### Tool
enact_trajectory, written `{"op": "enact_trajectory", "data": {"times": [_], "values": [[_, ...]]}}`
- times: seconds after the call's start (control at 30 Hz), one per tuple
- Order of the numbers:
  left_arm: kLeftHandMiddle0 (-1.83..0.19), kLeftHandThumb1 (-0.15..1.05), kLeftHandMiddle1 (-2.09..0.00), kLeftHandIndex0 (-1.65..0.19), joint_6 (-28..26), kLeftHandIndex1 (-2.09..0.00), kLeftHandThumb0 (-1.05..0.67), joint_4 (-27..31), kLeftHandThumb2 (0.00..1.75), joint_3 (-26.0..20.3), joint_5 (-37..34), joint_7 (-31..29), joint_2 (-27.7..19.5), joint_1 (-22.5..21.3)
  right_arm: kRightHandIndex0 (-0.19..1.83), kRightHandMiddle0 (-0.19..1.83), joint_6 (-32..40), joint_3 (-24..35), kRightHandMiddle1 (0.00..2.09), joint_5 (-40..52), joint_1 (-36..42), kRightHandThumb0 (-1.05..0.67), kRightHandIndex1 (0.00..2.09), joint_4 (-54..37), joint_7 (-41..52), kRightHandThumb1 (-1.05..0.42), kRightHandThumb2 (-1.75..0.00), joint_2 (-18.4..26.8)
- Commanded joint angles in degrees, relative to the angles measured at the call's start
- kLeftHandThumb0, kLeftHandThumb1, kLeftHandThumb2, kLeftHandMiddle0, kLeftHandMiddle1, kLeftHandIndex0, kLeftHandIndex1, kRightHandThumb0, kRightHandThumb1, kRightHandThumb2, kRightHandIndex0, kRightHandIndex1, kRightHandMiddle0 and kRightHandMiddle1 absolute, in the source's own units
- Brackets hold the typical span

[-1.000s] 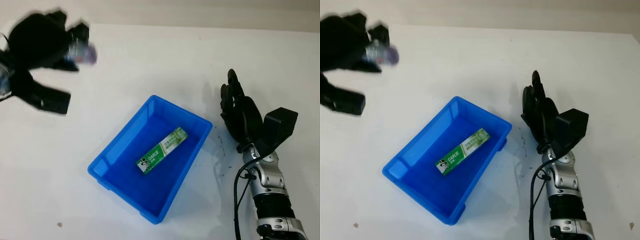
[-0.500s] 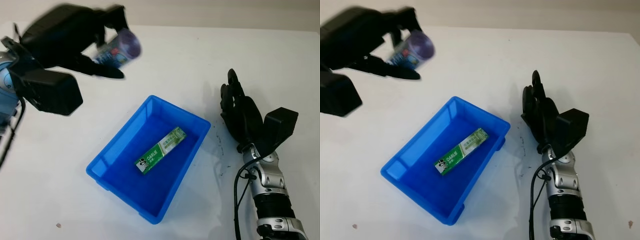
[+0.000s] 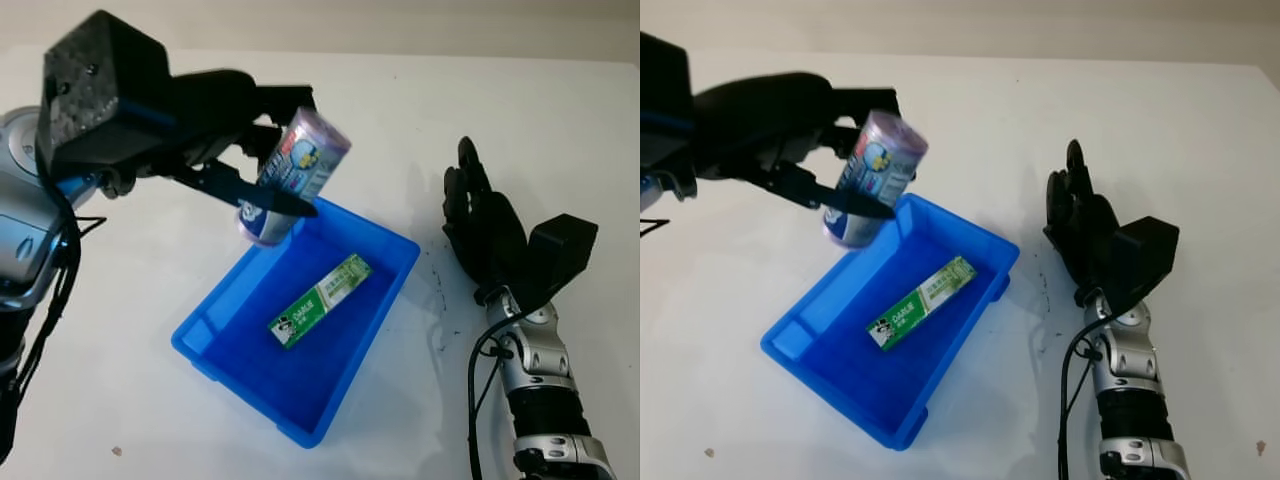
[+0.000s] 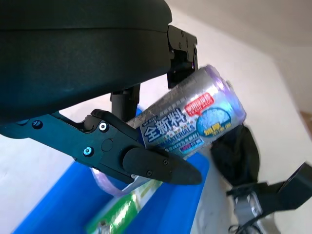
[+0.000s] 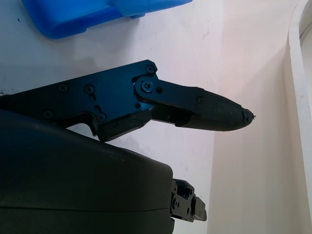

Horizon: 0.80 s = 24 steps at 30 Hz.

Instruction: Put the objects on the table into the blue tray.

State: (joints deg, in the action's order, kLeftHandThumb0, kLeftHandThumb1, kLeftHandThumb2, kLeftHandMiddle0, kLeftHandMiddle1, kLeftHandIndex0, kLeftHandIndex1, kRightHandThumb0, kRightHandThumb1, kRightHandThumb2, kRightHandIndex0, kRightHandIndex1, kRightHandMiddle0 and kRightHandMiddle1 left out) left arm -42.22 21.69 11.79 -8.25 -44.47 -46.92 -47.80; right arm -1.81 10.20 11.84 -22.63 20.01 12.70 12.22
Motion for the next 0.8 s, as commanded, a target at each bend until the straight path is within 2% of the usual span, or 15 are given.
{"op": "enact_trajectory", "data": {"times": [0.0, 0.07, 0.13, 0.17, 0.27, 0.37, 0.7, 0.77], "values": [[-0.03, 1.05, -1.57, 0.17, -1.67, -1.18, -0.39, 1.74, 0.43, 1.16, 1.00, -1.01, -0.79, -1.46, -0.19, -0.19, 0.27, 0.26, 0.00, 0.09, 0.09, -0.75, 0.00, -1.55, -0.22, -1.05, -0.64, -0.13], [0.03, 1.05, -1.19, 0.19, -2.18, -0.73, -0.43, 1.72, 0.43, 1.91, 1.78, -1.73, -1.15, -1.55, -0.19, -0.19, 0.46, 0.21, 0.00, 0.11, 0.09, -0.75, 0.00, -1.70, -0.38, -1.05, -0.64, -0.16], [0.06, 1.05, -0.77, 0.18, -2.02, -0.45, -0.46, 1.46, 0.45, 2.61, 2.51, -2.87, -1.47, -1.72, -0.19, -0.19, 0.57, 0.18, 0.00, 0.06, 0.19, -0.75, 0.00, -1.92, -0.53, -1.05, -0.65, -0.14], [0.03, 1.05, -0.50, 0.18, -1.66, -0.29, -0.48, 1.11, 0.46, 2.92, 2.77, -3.57, -1.52, -1.96, -0.19, -0.19, 0.48, 0.23, 0.00, 0.11, 0.25, -0.75, 0.00, -1.91, -0.49, -1.05, -0.65, -0.11], [0.09, 1.05, -0.21, 0.19, 0.06, -0.05, -0.52, 0.16, 0.49, 3.38, 3.52, -5.13, -1.40, -2.43, -0.19, -0.19, 0.48, 0.25, 0.00, -0.11, 0.40, -0.75, 0.00, -1.95, -0.69, -1.05, -0.65, 0.05], [0.14, 1.05, -0.14, 0.19, 1.49, -0.01, -0.55, -0.44, 0.51, 3.77, 4.89, -5.88, -1.35, -2.75, -0.19, -0.19, 0.39, 0.25, 0.00, -0.31, 0.28, -0.74, 0.00, -1.91, -0.79, -1.05, -0.66, 0.22], [0.04, 1.05, -0.11, 0.10, 2.64, -0.06, -0.53, -1.75, 0.47, 4.03, 8.95, -6.73, -0.95, -3.44, -0.19, -0.19, 0.36, 0.25, 0.00, -0.63, -0.38, -0.73, 0.00, -1.98, -0.43, -1.05, -0.67, 0.63], [0.02, 1.05, -0.11, 0.07, 2.68, -0.07, -0.54, -2.08, 0.46, 2.95, 9.27, -5.86, -0.34, -3.09, -0.19, -0.19, 0.57, 0.35, 0.00, -0.49, -0.55, -0.72, 0.00, -2.03, -0.35, -1.05, -0.68, 0.70]]}}
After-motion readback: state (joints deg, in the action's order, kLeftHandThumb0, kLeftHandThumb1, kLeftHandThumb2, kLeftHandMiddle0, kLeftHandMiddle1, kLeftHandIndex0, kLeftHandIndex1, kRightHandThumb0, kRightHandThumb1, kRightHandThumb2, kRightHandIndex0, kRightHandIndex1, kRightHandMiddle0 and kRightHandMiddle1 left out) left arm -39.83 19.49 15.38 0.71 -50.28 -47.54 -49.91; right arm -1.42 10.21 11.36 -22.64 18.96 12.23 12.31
